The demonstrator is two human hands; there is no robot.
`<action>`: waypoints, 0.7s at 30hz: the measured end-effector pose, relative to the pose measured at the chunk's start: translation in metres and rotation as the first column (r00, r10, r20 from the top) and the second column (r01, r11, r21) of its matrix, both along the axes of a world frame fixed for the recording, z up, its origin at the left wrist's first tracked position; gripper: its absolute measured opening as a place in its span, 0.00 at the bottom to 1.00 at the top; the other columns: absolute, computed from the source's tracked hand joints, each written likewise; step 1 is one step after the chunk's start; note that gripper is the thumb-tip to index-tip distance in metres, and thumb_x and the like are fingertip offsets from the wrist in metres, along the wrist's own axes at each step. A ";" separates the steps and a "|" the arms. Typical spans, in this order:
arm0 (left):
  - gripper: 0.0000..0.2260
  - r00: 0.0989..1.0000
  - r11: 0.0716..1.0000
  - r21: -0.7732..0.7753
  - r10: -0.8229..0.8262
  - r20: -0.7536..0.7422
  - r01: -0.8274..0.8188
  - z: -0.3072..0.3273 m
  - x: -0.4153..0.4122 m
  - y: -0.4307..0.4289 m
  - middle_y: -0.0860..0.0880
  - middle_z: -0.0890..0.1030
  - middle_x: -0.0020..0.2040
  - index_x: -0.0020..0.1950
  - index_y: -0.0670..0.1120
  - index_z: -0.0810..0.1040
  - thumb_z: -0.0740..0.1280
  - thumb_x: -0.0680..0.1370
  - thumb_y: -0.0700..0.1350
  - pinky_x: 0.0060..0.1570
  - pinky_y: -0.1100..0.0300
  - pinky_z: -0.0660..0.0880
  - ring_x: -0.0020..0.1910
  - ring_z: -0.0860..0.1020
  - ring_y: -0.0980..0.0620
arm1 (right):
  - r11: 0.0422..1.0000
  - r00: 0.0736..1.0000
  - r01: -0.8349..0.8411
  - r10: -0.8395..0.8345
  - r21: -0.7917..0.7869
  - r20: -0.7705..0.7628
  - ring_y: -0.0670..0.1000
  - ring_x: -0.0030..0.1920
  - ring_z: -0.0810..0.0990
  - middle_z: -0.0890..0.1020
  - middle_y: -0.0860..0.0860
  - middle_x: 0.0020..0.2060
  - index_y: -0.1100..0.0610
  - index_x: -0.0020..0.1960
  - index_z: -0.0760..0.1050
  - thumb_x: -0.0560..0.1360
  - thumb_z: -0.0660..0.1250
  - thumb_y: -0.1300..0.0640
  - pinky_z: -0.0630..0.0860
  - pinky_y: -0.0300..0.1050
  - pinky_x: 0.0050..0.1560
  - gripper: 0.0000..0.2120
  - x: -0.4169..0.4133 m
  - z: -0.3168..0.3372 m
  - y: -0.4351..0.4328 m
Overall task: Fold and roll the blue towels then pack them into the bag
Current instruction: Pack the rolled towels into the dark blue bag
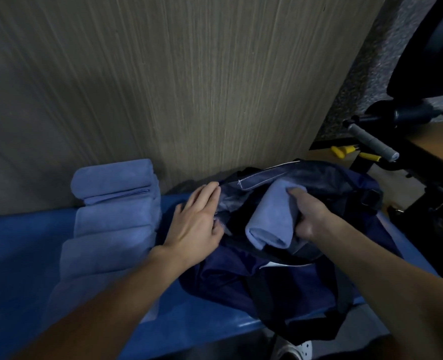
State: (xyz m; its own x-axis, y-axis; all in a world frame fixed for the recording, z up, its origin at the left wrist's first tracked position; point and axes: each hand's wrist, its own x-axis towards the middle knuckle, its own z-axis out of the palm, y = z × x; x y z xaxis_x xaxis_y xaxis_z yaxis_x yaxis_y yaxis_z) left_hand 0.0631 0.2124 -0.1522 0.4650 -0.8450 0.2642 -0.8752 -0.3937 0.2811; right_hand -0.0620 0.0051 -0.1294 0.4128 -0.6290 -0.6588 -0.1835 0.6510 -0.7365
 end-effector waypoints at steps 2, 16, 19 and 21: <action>0.33 0.999 1.000 -0.008 -0.004 -0.053 0.003 0.001 -0.001 -0.001 0.54 0.50 0.79 0.79 0.44 0.54 0.63 0.77 0.47 0.66 0.46 0.69 0.76 0.54 0.54 | 0.999 0.999 -0.006 0.004 -0.049 -0.032 0.56 0.56 0.77 0.77 0.56 0.60 0.60 0.65 0.71 0.76 0.67 0.45 0.74 0.53 0.61 0.25 0.008 -0.014 0.002; 0.37 0.973 0.999 -0.045 -0.022 -0.229 0.012 -0.003 0.006 0.009 0.62 0.43 0.77 0.80 0.46 0.51 0.64 0.75 0.46 0.59 0.55 0.75 0.70 0.67 0.53 | 0.890 0.925 -0.378 0.353 -0.256 -0.141 0.57 0.55 0.81 0.82 0.57 0.54 0.62 0.62 0.73 0.75 0.71 0.54 0.77 0.56 0.60 0.19 0.025 -0.042 0.039; 0.37 0.964 0.998 -0.057 -0.028 -0.265 0.013 0.002 0.003 0.009 0.64 0.42 0.77 0.80 0.46 0.50 0.65 0.75 0.45 0.57 0.56 0.76 0.66 0.71 0.54 | 0.867 0.912 -0.407 0.371 -0.286 -0.173 0.58 0.55 0.80 0.81 0.57 0.54 0.63 0.62 0.73 0.76 0.70 0.53 0.76 0.56 0.60 0.20 0.028 -0.043 0.046; 0.37 0.962 0.997 -0.071 -0.026 -0.272 0.007 0.005 0.002 0.010 0.65 0.42 0.77 0.80 0.47 0.49 0.65 0.75 0.45 0.53 0.56 0.77 0.61 0.74 0.55 | 0.855 0.887 -0.460 0.456 -0.241 -0.074 0.58 0.56 0.81 0.83 0.58 0.54 0.62 0.62 0.74 0.78 0.67 0.54 0.77 0.56 0.60 0.16 0.027 -0.039 0.051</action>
State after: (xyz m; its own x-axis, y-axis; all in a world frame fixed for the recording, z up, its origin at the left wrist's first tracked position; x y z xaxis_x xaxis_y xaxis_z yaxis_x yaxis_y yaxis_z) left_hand 0.0650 0.2227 -0.1474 0.5134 -0.8375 0.1870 -0.7679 -0.3510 0.5358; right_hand -0.0348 0.0557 -0.1686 0.6858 -0.5122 -0.5170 -0.4283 0.2903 -0.8557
